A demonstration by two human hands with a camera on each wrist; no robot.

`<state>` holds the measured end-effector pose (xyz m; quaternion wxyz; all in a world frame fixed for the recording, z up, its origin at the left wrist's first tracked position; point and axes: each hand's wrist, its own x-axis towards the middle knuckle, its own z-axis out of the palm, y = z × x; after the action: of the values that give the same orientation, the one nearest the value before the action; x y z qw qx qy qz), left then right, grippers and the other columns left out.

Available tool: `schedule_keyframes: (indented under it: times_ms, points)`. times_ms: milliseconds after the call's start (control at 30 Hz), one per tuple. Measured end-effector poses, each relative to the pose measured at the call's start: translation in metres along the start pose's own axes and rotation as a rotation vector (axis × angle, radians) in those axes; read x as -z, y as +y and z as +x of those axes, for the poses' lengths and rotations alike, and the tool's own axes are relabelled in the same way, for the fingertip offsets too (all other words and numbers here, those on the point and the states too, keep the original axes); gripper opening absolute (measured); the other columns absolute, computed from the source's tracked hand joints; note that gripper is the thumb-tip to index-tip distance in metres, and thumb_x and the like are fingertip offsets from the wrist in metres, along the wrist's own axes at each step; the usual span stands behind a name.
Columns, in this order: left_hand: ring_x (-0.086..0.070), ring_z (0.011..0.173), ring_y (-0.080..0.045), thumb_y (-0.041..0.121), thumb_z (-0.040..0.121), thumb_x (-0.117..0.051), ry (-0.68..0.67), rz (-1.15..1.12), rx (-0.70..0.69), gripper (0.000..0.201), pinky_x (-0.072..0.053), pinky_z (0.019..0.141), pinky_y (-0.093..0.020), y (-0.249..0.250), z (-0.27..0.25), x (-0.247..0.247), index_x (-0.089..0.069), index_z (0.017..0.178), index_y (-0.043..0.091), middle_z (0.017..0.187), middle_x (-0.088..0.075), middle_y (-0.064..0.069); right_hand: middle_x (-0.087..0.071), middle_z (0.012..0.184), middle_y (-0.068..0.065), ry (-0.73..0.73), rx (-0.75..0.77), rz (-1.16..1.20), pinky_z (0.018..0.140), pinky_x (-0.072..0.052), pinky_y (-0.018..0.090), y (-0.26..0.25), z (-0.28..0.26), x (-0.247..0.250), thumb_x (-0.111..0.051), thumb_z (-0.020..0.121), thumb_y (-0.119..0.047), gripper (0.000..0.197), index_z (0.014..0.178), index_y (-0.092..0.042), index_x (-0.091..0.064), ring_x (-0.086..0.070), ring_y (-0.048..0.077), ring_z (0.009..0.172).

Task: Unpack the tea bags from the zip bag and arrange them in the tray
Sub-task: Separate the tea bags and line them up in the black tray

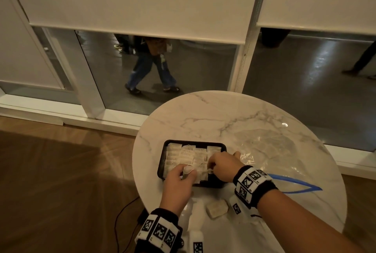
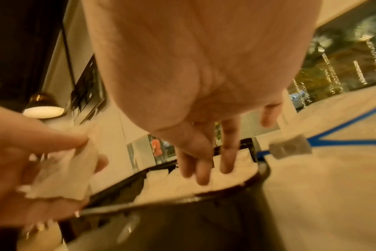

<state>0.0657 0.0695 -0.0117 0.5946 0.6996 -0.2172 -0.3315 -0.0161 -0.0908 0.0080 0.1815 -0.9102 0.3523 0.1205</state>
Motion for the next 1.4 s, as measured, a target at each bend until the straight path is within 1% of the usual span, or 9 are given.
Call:
schedule_keyframes:
  times_ms: [100, 233, 300, 467, 667, 900, 1033, 1167, 1400]
  points:
    - [-0.071, 0.092, -0.022, 0.016, 0.094, -0.067, -0.016, -0.096, 0.030, 0.011, -0.063, 0.073, -0.041, 0.012, -0.002, -0.002, -0.075, 0.099, 0.021, 0.098, -0.075, -0.001, -0.073, 0.098, -0.004, 0.144, 0.133, 0.688, 0.087, -0.055, 0.033, 0.001, -0.013, 0.005, -0.054, 0.094, -0.005, 0.029, 0.103, -0.025, -0.073, -0.068, 0.020, 0.096]
    - [-0.073, 0.093, -0.025, 0.010, 0.094, -0.069, -0.038, -0.188, 0.052, 0.013, -0.062, 0.067, -0.031, 0.017, -0.005, -0.004, -0.076, 0.102, 0.015, 0.100, -0.076, -0.005, -0.076, 0.099, 0.006, 0.077, 0.298, 1.075, 0.081, -0.058, 0.025, 0.003, -0.030, 0.014, -0.073, 0.089, -0.009, 0.023, 0.111, -0.014, -0.074, -0.071, 0.014, 0.090]
    - [-0.073, 0.095, -0.028, 0.009, 0.090, -0.073, -0.034, -0.187, 0.049, 0.013, -0.062, 0.069, -0.032, 0.015, -0.005, -0.007, -0.075, 0.102, 0.012, 0.100, -0.076, -0.009, -0.076, 0.095, 0.008, 0.051, 0.316, 1.025, 0.086, -0.058, 0.029, 0.006, -0.032, 0.015, -0.076, 0.087, -0.010, 0.024, 0.110, -0.011, -0.075, -0.071, 0.016, 0.089]
    - [-0.072, 0.081, -0.019, 0.002, 0.086, -0.076, -0.048, -0.212, 0.047, 0.018, -0.061, 0.069, -0.031, 0.012, -0.006, -0.012, -0.071, 0.103, 0.007, 0.100, -0.074, -0.017, -0.071, 0.078, 0.000, -0.045, 0.271, 0.843, 0.061, -0.050, 0.019, 0.012, -0.029, 0.017, -0.074, 0.088, -0.011, 0.013, 0.100, -0.014, -0.078, -0.059, 0.004, 0.062]
    - [-0.067, 0.096, -0.014, 0.007, 0.091, -0.070, 0.097, 0.015, -0.042, 0.019, -0.057, 0.077, -0.022, 0.003, 0.002, -0.003, -0.069, 0.102, 0.022, 0.104, -0.070, 0.002, -0.067, 0.070, -0.010, 0.051, 0.120, 0.589, 0.058, -0.046, 0.015, 0.028, -0.012, 0.020, -0.071, 0.090, -0.009, 0.013, 0.084, -0.020, -0.074, -0.058, 0.004, 0.062]
    - [-0.052, 0.107, -0.006, 0.034, 0.093, -0.067, 0.162, 0.757, -0.197, 0.011, -0.043, 0.102, -0.037, -0.020, 0.011, 0.011, -0.070, 0.102, 0.040, 0.106, -0.061, 0.021, -0.068, 0.088, -0.003, 0.176, -0.065, 0.299, 0.076, -0.048, 0.025, 0.036, 0.011, 0.024, -0.065, 0.093, -0.017, 0.011, 0.086, -0.023, -0.070, -0.063, 0.014, 0.086]
    - [-0.050, 0.108, -0.010, 0.024, 0.095, -0.065, 0.127, 0.685, -0.242, 0.013, -0.044, 0.098, -0.028, -0.028, 0.014, 0.010, -0.075, 0.101, 0.031, 0.101, -0.064, 0.017, -0.070, 0.096, -0.002, 0.087, -0.102, 0.134, 0.079, -0.057, 0.031, 0.027, 0.018, 0.020, -0.061, 0.091, -0.019, 0.019, 0.077, -0.032, -0.065, -0.066, 0.016, 0.087]
    - [-0.048, 0.104, -0.008, 0.023, 0.097, -0.062, 0.112, 0.700, -0.280, 0.015, -0.035, 0.093, -0.020, -0.031, 0.018, 0.010, -0.077, 0.099, 0.026, 0.101, -0.068, 0.015, -0.068, 0.093, -0.003, 0.004, -0.124, 0.033, 0.070, -0.055, 0.028, 0.019, 0.021, 0.018, -0.056, 0.089, -0.014, 0.022, 0.091, -0.029, -0.072, -0.065, 0.017, 0.082]
    - [-0.045, 0.110, -0.010, 0.026, 0.097, -0.062, 0.118, 0.693, -0.269, 0.016, -0.034, 0.097, -0.020, -0.036, 0.020, 0.010, -0.076, 0.104, 0.026, 0.108, -0.065, 0.014, -0.067, 0.108, 0.001, 0.050, -0.162, -0.113, 0.087, -0.056, 0.038, 0.012, 0.019, 0.009, -0.051, 0.091, -0.016, 0.024, 0.106, -0.025, -0.066, -0.065, 0.023, 0.097]
